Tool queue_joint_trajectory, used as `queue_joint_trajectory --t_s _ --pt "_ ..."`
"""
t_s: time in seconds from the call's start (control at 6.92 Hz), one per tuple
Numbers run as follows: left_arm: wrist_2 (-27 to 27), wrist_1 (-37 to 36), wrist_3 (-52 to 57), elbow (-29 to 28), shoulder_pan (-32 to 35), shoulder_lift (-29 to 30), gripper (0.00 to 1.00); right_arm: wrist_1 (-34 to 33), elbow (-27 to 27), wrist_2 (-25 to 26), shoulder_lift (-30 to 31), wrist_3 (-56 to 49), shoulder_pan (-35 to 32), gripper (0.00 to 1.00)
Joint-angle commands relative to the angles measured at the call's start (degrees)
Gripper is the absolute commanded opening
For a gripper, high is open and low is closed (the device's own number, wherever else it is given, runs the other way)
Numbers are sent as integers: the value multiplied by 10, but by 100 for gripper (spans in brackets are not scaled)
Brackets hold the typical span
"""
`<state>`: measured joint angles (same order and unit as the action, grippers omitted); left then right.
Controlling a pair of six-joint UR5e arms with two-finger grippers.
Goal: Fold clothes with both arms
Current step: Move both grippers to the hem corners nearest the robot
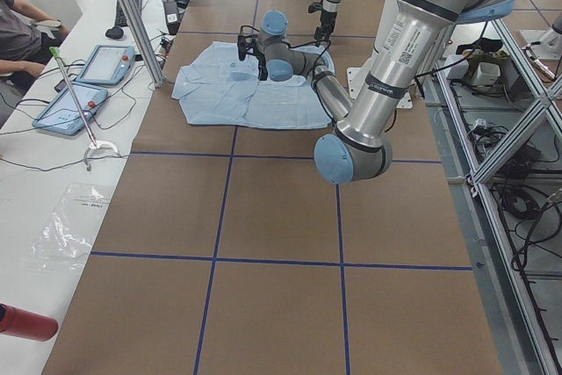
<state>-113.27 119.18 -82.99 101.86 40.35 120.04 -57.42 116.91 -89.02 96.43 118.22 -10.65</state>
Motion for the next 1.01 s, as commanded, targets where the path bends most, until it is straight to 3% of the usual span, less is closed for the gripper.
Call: queue_joint_trajectory --t_s 0.0,0.14,0.29,0.58,0.72,0.87 --pt "1 1 -1 1 0 -2 99 -1 -3 2 -4 -1 4 89" --pt "1 1 -1 3 1 -3 99 -1 -3 1 -6 -1 5 83" --pt "1 1 0 3 1 -3 99 -8 -4 2 -11 -1 5 69" --pt "1 1 0 3 1 -4 99 -9 -3 2 -13 -1 4 19" --pt "1 1 0 3 0 -8 99 -9 -4 2 -13 -2 4 0" --pt "0 2 0 4 0 -9 99 -9 -1 0 -15 -3 4 0"
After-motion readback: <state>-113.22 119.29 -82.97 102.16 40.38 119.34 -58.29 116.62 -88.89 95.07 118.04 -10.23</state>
